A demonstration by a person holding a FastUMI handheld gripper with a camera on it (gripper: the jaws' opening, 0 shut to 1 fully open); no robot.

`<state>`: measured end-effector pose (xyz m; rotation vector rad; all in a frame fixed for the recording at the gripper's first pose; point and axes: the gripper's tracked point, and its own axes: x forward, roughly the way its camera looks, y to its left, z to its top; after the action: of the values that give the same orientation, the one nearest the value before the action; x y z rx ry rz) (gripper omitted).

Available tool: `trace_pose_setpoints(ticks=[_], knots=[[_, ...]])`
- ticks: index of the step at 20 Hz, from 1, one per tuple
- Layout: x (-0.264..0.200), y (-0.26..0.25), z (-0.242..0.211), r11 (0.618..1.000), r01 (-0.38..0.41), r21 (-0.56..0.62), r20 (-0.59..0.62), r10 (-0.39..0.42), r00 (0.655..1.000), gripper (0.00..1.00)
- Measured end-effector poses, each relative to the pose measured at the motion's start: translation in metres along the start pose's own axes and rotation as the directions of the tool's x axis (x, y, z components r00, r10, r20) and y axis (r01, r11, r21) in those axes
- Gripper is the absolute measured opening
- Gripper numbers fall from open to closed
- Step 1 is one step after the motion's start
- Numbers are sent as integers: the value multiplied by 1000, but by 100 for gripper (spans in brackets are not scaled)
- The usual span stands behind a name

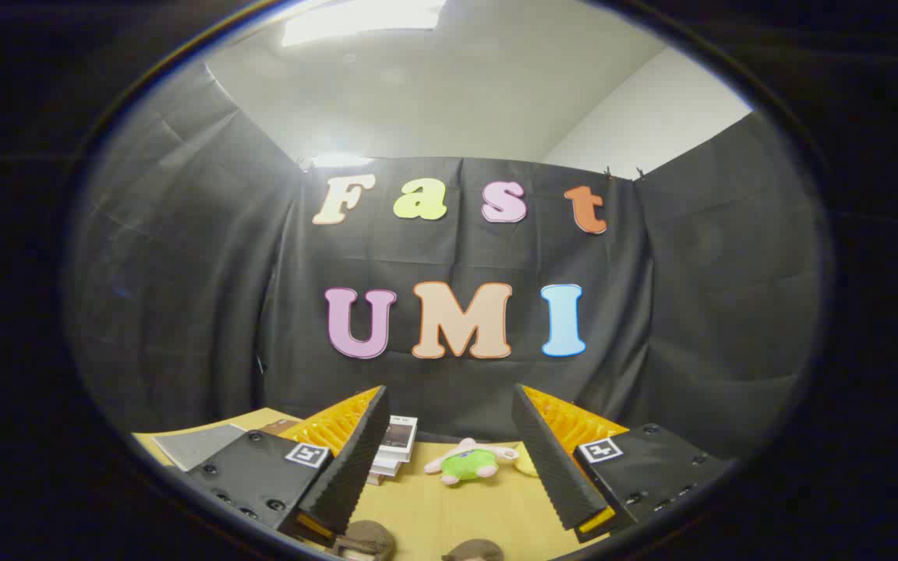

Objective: Open the storage box then place both shoes into the box .Put the left shoe in first, then the right shoe, with the right side of both shoes facing outward in a uniform manner.

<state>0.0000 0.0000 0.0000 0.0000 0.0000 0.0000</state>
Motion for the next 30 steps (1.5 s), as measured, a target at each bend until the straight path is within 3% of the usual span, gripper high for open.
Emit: trace_pose_setpoints(ticks=[21, 30], knots=[[11, -1, -6, 999, -33, 13, -10, 33, 999, 99], [18, 12, -15, 992, -85, 90, -41, 89, 995, 99]])
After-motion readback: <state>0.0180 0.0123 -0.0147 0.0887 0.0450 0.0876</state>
